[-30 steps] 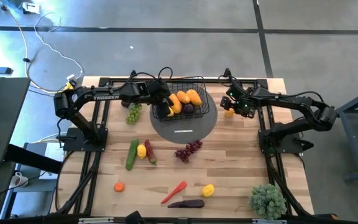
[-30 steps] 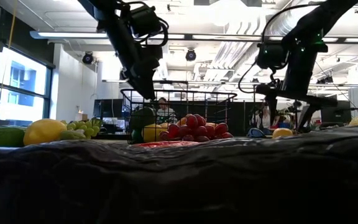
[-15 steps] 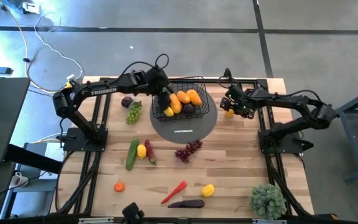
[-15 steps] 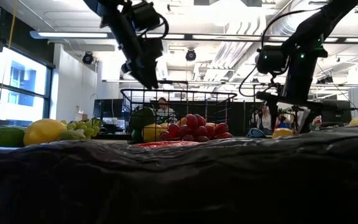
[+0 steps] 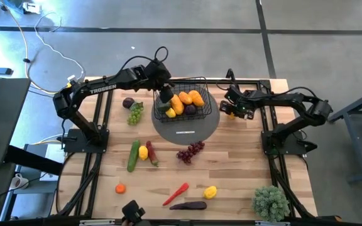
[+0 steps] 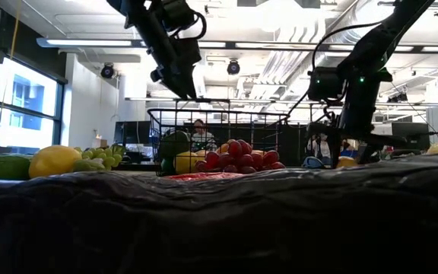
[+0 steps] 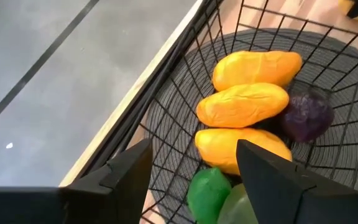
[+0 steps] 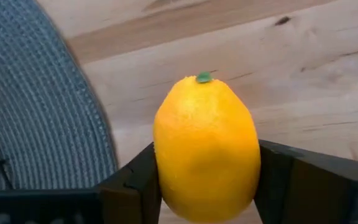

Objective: Build produce basket
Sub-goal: Put the top lemon into the wire basket

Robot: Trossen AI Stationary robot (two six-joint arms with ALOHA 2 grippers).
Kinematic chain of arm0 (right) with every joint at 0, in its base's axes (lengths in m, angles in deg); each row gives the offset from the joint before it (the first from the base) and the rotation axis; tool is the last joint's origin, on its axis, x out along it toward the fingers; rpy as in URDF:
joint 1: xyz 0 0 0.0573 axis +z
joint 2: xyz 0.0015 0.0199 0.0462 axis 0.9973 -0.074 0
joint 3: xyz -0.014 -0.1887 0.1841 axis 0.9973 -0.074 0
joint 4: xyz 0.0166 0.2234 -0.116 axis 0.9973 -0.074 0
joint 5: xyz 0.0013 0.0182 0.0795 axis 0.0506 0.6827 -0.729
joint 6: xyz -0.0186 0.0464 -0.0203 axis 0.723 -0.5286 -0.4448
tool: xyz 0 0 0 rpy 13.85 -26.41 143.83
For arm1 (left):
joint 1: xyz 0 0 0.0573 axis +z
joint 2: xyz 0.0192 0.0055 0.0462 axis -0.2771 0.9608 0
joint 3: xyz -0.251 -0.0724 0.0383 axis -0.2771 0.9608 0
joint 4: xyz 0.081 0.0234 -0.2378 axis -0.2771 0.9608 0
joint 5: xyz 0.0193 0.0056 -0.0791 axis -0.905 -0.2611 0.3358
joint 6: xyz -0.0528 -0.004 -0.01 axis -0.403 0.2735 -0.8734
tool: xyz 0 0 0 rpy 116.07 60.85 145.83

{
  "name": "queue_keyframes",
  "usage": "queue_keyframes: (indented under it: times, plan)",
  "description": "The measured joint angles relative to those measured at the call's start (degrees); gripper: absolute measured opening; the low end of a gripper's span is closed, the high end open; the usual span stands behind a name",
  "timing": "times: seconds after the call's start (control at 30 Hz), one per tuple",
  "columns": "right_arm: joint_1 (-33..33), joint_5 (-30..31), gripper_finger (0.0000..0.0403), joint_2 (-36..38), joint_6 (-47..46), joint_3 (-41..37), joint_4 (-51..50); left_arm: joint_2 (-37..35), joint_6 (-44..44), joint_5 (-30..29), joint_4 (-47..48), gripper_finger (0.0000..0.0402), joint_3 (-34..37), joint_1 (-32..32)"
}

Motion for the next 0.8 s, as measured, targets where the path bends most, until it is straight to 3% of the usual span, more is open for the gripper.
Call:
queue_keyframes:
  times: [0.33, 0.8]
  plan:
    - [0.0, -2.4, 0.0155, -0.1, 6.2, 6.1, -0.8, 0.0, 0.7, 6.5, 0.4, 0.0223, 0.0, 0.0]
    - [0.0, 9.7, 0.0155, -0.1, 15.3, 23.9, -15.3, 0.0, 0.6, 7.5, 2.0, 0.0223, 0.0, 0.0]
